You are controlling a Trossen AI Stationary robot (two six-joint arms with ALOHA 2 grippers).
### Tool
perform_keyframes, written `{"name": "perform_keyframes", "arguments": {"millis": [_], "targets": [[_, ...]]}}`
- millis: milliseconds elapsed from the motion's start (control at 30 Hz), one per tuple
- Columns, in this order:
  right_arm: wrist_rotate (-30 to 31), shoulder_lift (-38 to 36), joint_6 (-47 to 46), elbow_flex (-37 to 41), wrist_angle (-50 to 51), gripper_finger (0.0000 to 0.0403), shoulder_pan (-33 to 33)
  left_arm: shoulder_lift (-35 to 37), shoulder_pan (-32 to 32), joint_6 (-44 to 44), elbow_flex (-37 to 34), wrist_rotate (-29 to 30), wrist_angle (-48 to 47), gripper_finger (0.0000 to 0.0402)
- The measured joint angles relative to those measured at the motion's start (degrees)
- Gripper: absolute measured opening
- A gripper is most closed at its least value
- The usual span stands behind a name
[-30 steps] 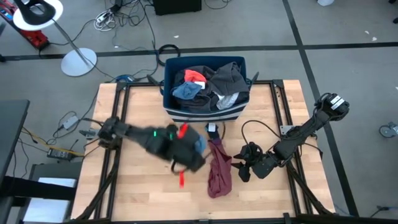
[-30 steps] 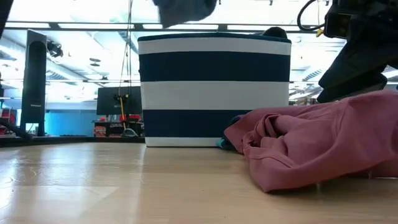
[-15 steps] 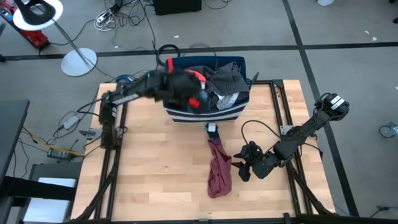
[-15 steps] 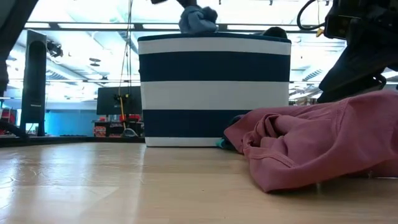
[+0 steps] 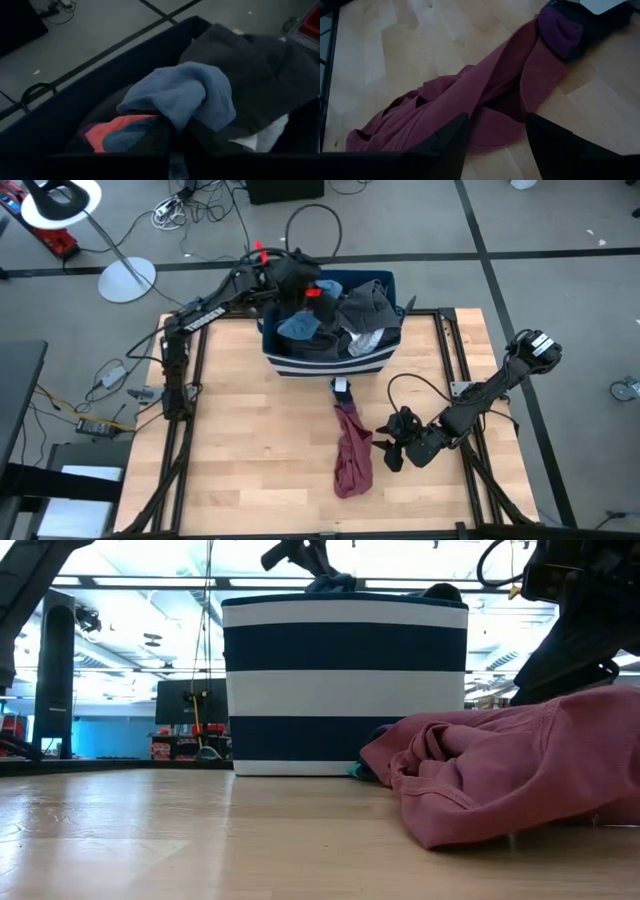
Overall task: Sort clothes
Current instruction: Put the blue towel into the laundry bin, then put the pink short into the laundry bin
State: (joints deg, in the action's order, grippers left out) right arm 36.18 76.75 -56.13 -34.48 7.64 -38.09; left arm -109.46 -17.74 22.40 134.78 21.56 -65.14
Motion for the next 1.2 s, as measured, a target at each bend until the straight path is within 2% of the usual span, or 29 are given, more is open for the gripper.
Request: {"name": "perform_keyframes", "arguments": {"millis": [233, 367, 567, 733, 1000, 1133, 1200], "targets": [[0.02, 0.00, 0.69, 0.00, 0.16, 0.0199, 0.00, -2.04, -0.37, -1.20, -0.13, 0.46, -0.18, 0.0139], [0.00, 0.00, 0.71, 0.00, 0.22, 0.0199, 0.00, -2.34, -0.36, 0.74, -0.08, 0.64, -0.37, 0.0169], [0.02, 0.00, 0.73, 0.00, 0.26, 0.0199, 0.00, -1.06, 0.59, 4.01, 0.11, -5.32, -2.68, 0.0170], [0.00, 0.00, 0.41, 0.00, 1.43, 0.0199, 0.00, -0.45, 5.00, 5.58, 0.17, -5.51, -8.03, 0.0166], [0.00, 0.00, -0.53, 0.00, 1.70, 0.0199, 0.00, -0.54, 19.56, 11.98, -0.84, -4.92, -12.28, 0.0166], [0.00, 0.00, -0.76, 0.00, 1.64, 0.0199, 0.00, -0.63, 28.04, 14.54, -4.56, 1.17, -13.33, 0.0165], [0.00, 0.00, -1.47, 0.00, 1.51, 0.0199, 0.00, -0.63, 31.07, 18.59, -7.44, 3.02, -16.01, 0.0163]]}}
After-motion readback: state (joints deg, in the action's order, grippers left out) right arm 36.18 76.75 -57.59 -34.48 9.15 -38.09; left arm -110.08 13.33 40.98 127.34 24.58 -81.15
